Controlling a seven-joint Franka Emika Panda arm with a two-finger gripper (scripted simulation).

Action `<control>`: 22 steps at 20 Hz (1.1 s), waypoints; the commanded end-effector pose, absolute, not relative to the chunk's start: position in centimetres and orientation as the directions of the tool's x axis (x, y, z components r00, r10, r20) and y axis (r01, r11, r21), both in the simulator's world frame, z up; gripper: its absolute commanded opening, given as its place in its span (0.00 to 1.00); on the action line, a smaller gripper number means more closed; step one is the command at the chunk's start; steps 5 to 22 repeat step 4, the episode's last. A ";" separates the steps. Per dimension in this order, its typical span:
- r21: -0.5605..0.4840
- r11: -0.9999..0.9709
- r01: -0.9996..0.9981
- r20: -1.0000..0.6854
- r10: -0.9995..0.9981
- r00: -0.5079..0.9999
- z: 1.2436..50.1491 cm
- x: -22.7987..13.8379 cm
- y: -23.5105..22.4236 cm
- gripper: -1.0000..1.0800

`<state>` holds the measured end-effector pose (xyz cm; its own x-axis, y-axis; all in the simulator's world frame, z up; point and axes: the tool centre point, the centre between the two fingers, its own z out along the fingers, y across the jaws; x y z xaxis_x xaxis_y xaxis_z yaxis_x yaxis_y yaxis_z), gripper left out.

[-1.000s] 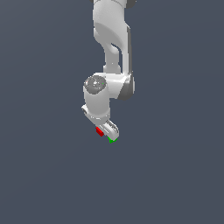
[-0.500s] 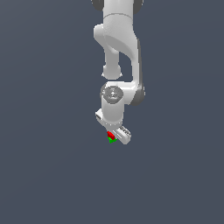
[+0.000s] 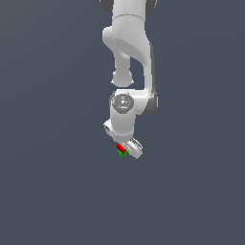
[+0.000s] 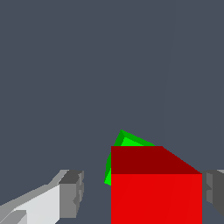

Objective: Stack the red cube on top of the green cube.

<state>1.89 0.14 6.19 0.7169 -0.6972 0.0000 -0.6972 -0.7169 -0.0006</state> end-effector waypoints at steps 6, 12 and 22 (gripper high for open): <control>-0.001 -0.717 -0.697 0.000 -0.697 0.717 6.2 1.9 0.1 0.96; -0.001 -0.717 -0.697 0.000 -0.697 0.717 6.2 1.9 0.1 0.96; -0.001 -0.717 -0.697 0.000 -0.697 0.717 6.2 1.9 0.1 0.96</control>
